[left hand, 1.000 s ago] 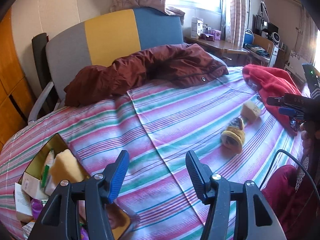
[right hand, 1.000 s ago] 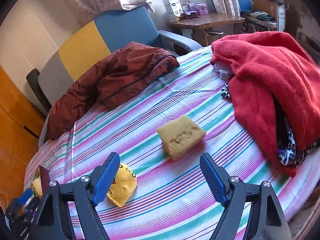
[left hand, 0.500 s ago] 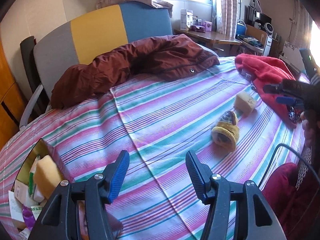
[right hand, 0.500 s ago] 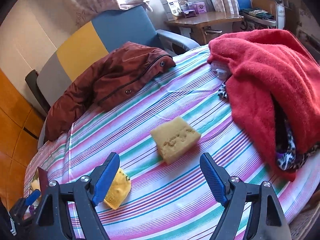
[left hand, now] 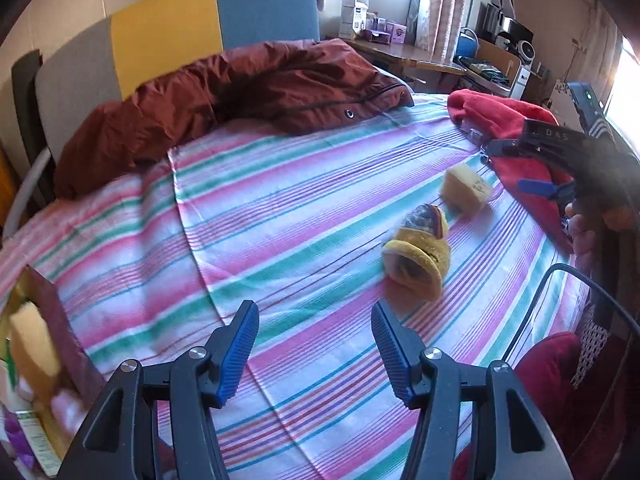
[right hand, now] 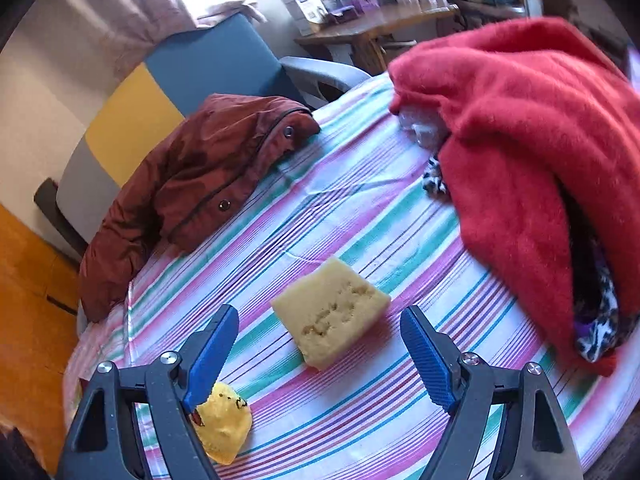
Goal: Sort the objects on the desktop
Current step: 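Grasp the yellow sponge with the right gripper while the left gripper grasps the yellow knit glove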
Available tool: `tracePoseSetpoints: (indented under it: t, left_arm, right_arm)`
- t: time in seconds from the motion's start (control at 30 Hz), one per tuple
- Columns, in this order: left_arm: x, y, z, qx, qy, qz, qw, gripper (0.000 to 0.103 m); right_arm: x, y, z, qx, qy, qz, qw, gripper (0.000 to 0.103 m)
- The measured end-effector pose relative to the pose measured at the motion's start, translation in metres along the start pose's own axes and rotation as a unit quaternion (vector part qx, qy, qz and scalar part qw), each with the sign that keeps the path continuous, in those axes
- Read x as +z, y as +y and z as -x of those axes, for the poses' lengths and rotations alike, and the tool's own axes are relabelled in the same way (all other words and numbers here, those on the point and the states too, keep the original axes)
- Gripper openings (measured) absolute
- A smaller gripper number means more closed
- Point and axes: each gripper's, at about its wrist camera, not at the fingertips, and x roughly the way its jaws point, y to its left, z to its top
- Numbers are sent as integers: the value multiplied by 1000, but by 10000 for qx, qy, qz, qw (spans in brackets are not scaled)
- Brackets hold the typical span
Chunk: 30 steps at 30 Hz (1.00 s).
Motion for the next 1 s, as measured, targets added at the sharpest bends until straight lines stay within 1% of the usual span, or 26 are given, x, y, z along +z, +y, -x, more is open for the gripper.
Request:
tracePoseSetpoints:
  t: [0.1,0.17,0.23,0.3,0.43,0.5,0.63,0.77,0.9,1.0]
  left_arm:
    - [0,0,-6,-54,58,39,10000,59]
    - [0,0,-10,-82,92,32,9999,59]
    - [1,-1,-12,-98,101,16,9999,59]
    - [3,-4,-14,-152,97,-31,9998,59]
    - [9,-13,-16,-307,32,-203,9993,59]
    - [11,-15,-19,-433,66,-209,9988,59]
    - [16,-22,-25,-508,70,-308,9982,59]
    - [22,-25,-33,-585,84,-359,9976,59]
    - [28,-29,-44,-634,138,-409,9971,59]
    - [33,-34,-49,-685,134,-460,9965,59]
  right_arm:
    - [1,-4,-5,-191,66,-36,9998,83]
    - [2,-6,-9,-195,155,-80,9997,83]
    - [2,-4,-11,-278,185,9,9994,83]
    - [3,2,-13,-387,174,239,9988,83]
    - [5,15,-23,-420,310,690,9962,84]
    - [7,24,-29,-526,330,1094,9921,90]
    - [7,31,-46,-826,459,1612,9824,91]
    - [5,33,-58,-854,666,1809,9775,91]
    - [1,35,-63,-949,681,1984,9731,90]
    - [-1,36,-64,-1055,683,2092,9698,84]
